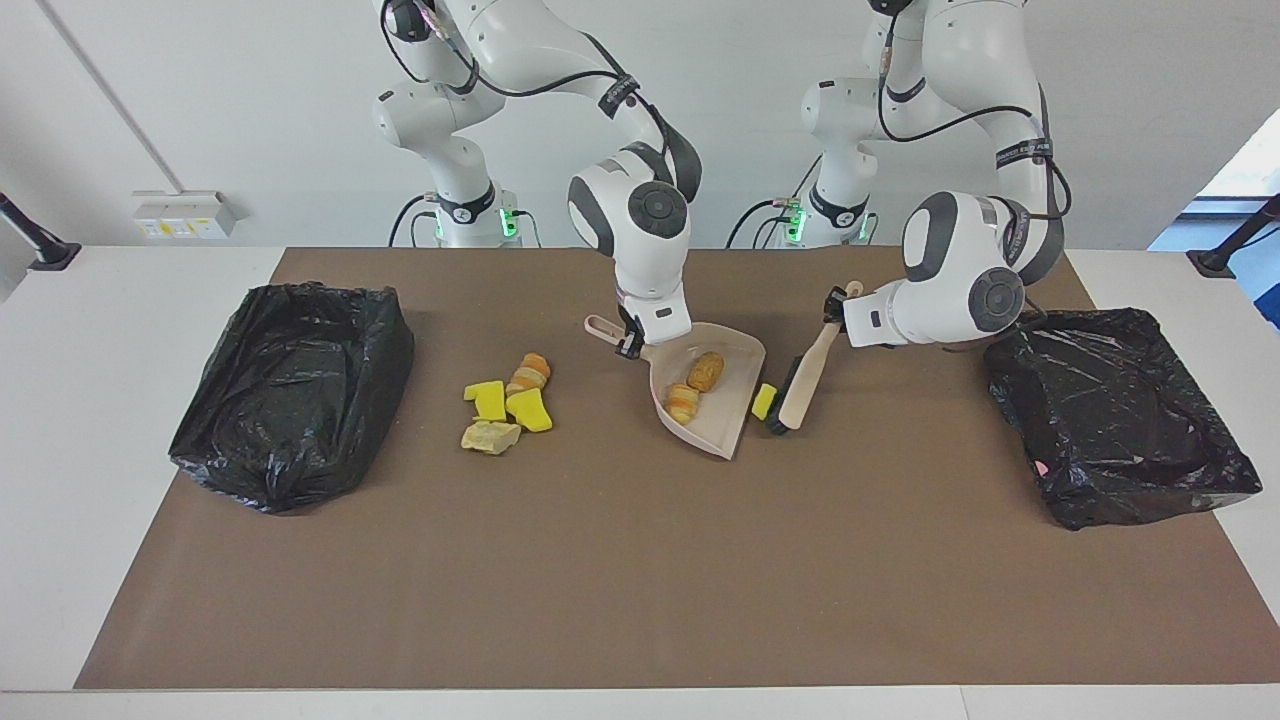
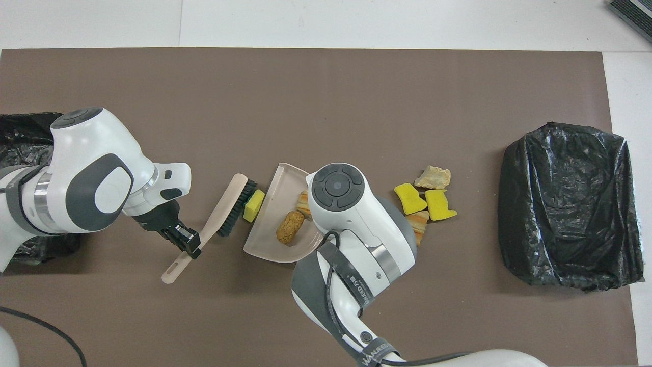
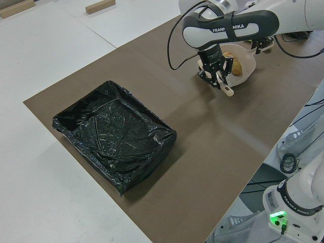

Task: Sweep and dump trash in bin

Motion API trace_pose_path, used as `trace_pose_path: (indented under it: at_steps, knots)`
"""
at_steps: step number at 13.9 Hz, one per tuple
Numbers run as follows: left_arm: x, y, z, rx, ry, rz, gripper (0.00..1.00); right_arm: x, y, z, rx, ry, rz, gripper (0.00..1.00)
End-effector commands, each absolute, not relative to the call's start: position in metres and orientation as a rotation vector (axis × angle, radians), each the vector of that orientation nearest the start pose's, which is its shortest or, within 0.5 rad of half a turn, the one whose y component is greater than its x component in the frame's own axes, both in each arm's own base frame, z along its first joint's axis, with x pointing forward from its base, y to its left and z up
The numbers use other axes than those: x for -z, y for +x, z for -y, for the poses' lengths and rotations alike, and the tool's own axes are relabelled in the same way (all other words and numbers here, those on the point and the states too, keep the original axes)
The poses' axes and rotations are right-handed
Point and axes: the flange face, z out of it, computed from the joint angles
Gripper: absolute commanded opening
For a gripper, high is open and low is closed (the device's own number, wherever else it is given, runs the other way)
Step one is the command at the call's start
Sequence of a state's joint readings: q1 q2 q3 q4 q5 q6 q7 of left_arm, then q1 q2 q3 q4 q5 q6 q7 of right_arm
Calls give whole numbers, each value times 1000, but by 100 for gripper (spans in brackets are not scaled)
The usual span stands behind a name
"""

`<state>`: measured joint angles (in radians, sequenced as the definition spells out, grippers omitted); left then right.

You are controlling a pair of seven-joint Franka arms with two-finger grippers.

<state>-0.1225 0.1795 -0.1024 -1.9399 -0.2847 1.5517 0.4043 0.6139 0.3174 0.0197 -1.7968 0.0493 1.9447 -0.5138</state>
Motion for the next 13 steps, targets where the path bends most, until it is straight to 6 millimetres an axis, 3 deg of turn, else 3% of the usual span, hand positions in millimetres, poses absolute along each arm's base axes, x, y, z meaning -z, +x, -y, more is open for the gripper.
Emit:
trace_pose_path:
  at_steps: [1, 7, 10, 13]
  knots:
    - [-375, 488, 185, -965, -3219, -812, 0, -363, 495, -367, -271, -2626, 1606, 0]
    - [-397, 472, 238, -941, -3203, -663, 0, -364, 496, -367, -271, -2626, 1608, 0]
    - [-422, 484, 245, -863, -3244, -607, 0, -365, 495, -366, -290, -2628, 1618, 0]
    - [-425, 480, 248, -860, -3243, -580, 0, -365, 496, -365, -292, -2629, 1621, 0]
